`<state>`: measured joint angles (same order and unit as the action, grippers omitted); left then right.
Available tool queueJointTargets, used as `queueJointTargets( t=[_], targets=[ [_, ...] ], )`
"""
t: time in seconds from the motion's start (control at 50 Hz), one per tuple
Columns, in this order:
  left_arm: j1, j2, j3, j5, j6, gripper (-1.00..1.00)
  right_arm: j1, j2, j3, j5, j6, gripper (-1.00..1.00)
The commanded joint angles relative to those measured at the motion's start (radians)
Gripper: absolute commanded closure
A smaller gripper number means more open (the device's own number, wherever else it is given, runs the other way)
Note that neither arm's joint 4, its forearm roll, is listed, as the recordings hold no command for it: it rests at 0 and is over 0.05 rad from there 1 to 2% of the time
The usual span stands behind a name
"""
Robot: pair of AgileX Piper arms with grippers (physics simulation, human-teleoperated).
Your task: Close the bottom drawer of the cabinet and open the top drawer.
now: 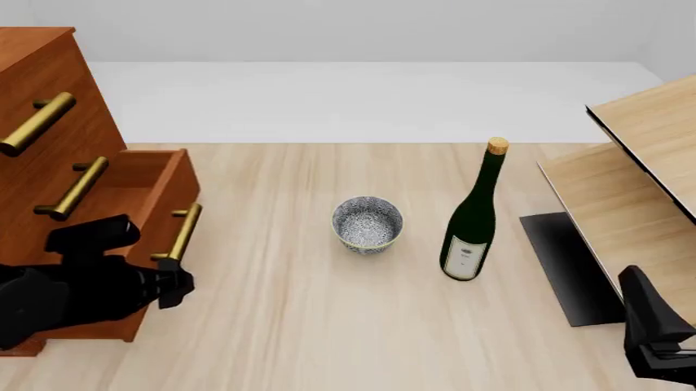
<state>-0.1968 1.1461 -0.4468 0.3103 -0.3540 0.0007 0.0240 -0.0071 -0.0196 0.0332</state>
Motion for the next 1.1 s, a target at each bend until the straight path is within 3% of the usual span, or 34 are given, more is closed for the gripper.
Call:
queueJointTargets(
  t=[0.02,0.24,0.28,0.3,0.34,0.56,0.7,1.1],
  targets=[
    [0.073,0.000,0.004,0.002,0.062,-1.00,0.000,-0.008,-0.001,0.008,0.001,-1.00],
    [0.116,0.015,0.013,-0.011,0.100,-1.00,-0.001,-0.015,0.000,0.014,0.003,-1.00],
    [0.158,0.037,0.012,-0.010,0.165,-1.00,-0.001,-0.017,0.000,0.017,0.004,-1.00],
    [0.144,0.022,0.015,-0.014,0.130,-1.00,-0.001,-0.019,0.000,0.018,0.004,-1.00],
    [0.147,0.024,0.016,-0.015,0.134,-1.00,-0.001,-0.020,0.000,0.019,0.004,-1.00],
    [0.202,0.024,0.026,-0.030,0.210,-1.00,-0.002,-0.022,0.000,0.020,0.007,-1.00],
    [0.210,0.038,0.046,-0.062,0.205,-1.00,-0.001,-0.022,0.002,0.019,0.007,-1.00],
    [0.315,0.038,0.065,-0.110,0.293,-1.00,0.000,-0.020,0.002,0.018,0.007,-1.00]
  ],
)
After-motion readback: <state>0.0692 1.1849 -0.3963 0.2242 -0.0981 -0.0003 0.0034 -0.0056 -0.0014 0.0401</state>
